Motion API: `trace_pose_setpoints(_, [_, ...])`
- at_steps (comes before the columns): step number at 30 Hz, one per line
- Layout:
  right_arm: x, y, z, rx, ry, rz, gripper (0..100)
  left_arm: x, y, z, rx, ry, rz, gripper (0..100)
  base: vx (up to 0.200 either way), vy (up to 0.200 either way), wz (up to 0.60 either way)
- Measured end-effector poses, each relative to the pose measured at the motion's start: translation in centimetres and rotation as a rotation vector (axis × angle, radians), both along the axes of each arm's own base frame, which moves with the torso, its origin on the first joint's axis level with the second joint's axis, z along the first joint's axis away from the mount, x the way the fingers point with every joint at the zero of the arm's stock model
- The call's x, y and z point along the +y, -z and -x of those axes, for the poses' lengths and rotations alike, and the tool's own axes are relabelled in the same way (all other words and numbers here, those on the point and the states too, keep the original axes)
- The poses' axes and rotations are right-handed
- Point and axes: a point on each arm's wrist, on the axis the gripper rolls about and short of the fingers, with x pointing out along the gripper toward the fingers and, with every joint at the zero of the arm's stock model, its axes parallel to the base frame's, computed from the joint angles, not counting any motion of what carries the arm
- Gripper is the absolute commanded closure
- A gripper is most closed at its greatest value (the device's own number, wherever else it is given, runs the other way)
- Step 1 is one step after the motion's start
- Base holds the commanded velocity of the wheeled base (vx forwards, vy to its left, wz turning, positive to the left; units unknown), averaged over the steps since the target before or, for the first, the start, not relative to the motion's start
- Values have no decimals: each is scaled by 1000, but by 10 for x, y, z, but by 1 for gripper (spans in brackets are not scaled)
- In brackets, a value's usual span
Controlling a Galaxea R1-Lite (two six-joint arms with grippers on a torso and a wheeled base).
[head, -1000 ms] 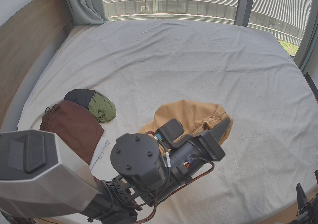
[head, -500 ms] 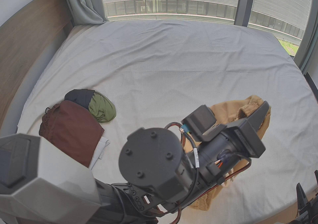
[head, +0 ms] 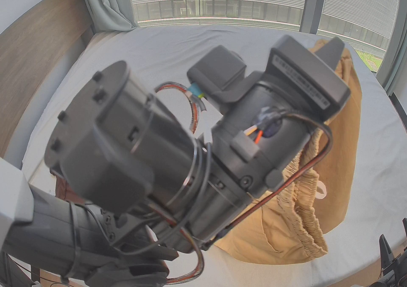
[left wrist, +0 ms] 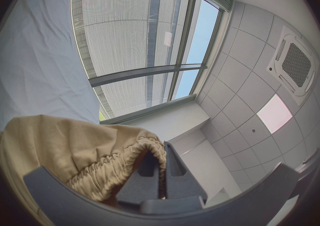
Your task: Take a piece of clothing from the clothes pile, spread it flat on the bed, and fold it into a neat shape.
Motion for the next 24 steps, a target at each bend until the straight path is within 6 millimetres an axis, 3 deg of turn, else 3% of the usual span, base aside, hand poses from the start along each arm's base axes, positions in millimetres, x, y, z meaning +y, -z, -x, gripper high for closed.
trace_pose_setpoints(3, [0, 0, 0, 0, 0, 0, 0, 8, 9, -6, 14, -21, -36, 100, 0, 0, 0])
trace_pose_setpoints(16, [0, 0, 0, -1, 0, 0, 0, 66, 82, -53, 49, -155, -288, 100, 0, 0, 0])
trace_pose_setpoints(24, [0, 0, 0, -1, 0, 0, 0, 89, 107, -67, 67, -230, -366, 100, 0, 0, 0])
